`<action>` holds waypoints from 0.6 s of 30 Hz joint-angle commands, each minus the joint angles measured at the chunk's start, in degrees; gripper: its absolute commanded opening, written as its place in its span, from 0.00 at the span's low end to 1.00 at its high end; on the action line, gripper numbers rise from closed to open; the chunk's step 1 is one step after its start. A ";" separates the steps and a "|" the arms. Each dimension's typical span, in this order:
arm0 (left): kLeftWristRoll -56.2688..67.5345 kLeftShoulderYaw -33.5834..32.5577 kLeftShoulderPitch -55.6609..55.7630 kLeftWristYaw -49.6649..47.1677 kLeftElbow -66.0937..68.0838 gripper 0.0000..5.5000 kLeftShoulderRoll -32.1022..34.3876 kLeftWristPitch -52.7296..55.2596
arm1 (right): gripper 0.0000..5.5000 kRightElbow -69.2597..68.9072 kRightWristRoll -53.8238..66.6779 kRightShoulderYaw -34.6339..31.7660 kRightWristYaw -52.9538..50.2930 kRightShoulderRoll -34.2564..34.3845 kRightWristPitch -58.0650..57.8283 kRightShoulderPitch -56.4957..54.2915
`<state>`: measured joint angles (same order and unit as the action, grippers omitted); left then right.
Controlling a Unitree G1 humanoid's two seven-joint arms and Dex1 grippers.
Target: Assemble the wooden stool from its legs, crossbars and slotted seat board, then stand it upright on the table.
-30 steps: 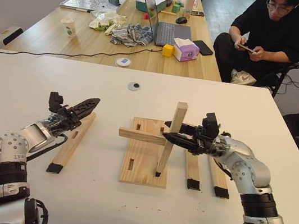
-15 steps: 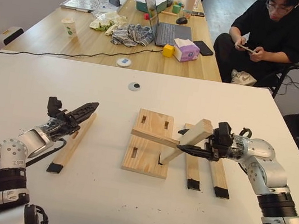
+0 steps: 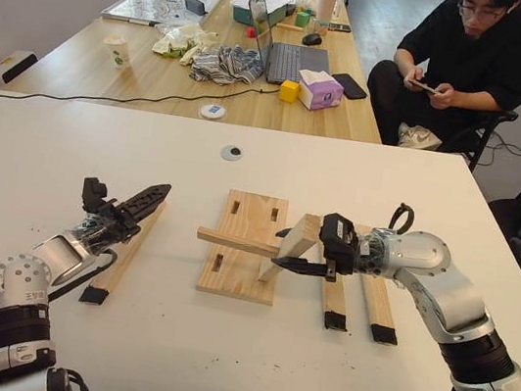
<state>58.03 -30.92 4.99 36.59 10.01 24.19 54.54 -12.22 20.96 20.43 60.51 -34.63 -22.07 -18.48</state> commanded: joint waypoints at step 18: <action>2.70 -3.32 -6.79 -3.81 -8.14 0.72 -3.86 -3.18 | 0.70 5.04 -3.91 -20.62 -21.83 -4.82 -34.64 6.48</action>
<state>60.35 -33.70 -0.81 33.64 3.14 20.22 52.05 -4.08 15.86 1.40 40.21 -40.83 -53.60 -13.47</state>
